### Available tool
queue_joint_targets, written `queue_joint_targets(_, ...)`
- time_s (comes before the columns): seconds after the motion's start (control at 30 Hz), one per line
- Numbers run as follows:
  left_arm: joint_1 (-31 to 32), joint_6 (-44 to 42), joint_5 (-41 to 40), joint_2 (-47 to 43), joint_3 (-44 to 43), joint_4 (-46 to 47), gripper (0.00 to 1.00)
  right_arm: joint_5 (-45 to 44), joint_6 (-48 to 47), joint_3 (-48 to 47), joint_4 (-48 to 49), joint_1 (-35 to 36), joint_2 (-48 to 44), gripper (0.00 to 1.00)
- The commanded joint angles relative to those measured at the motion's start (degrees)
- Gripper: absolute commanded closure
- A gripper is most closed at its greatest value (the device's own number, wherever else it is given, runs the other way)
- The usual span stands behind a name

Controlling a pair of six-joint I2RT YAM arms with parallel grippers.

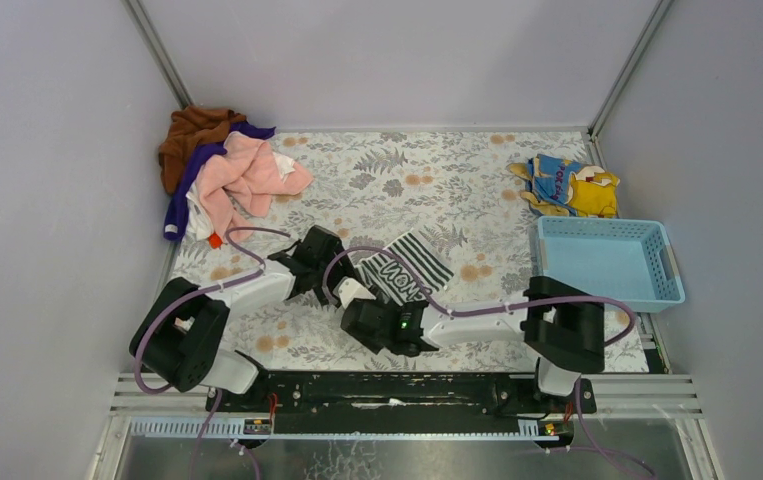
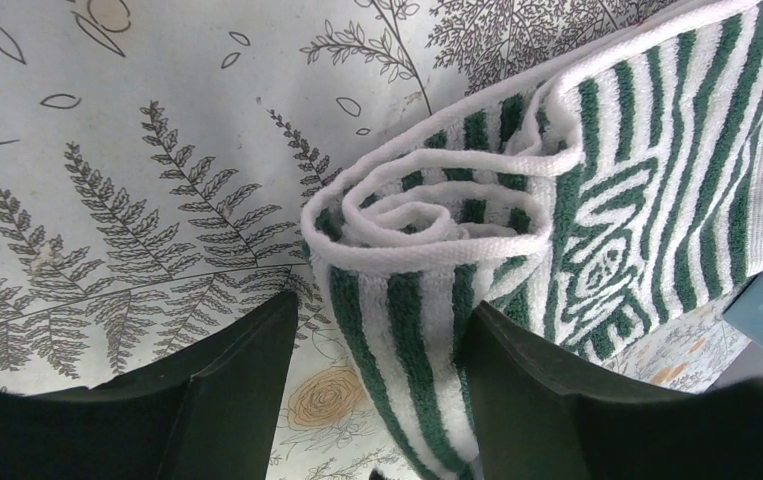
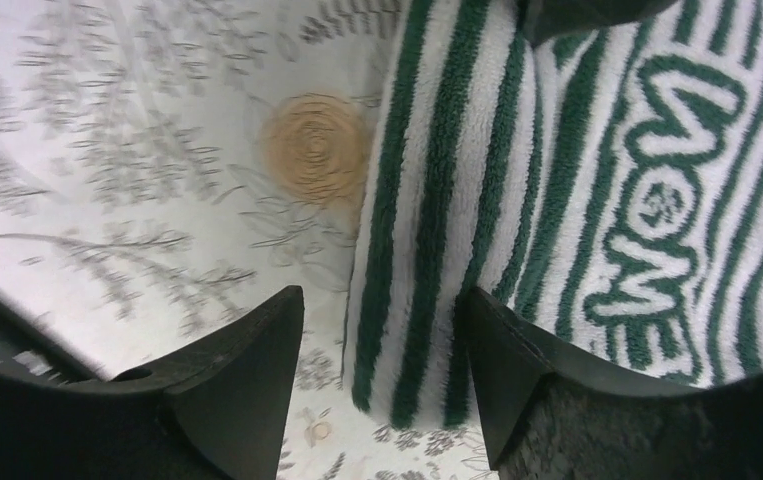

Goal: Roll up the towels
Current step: Roll the towel at the center of the board.

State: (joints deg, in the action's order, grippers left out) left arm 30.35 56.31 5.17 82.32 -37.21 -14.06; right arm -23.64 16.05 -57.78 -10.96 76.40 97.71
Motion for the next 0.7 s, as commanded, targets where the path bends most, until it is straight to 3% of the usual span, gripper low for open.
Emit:
queue_joint_targets(0.0,0.6,-1.1,-3.3,3.4,2.2,-3.2,0.4,-10.8,-0.1,-1.0,-5.0,0.2,4.0,0.33)
queue_joint_targets(0.1,0.6,-1.2,-3.6,3.6,2.2,-3.2,0.4,-12.0,-0.6,-0.4,-4.9,0.2,6.3,0.31)
queue_joint_targets(0.2,0.5,-1.4,-3.5,4.3,1.9,-3.2,0.4,-10.3,-1.3,-0.3,-4.3,0.2,8.9,0.35)
queue_joint_targets(0.27,0.5,-1.5,-3.6,4.0,1.8,-3.6,0.4,-7.9,-1.9,-0.2,-3.7,0.2,9.5,0.43)
queue_joint_targets(0.43,0.4,-1.2,-6.3,-0.9,1.6,-6.5,0.36,4.2,-3.5,1.2,-0.4,-0.1,6.7,0.76)
queue_joint_targets(0.67,-0.5,-0.4,-9.2,-10.3,2.1,-11.5,0.27,26.0,0.6,4.8,8.3,-4.1,0.3,0.9)
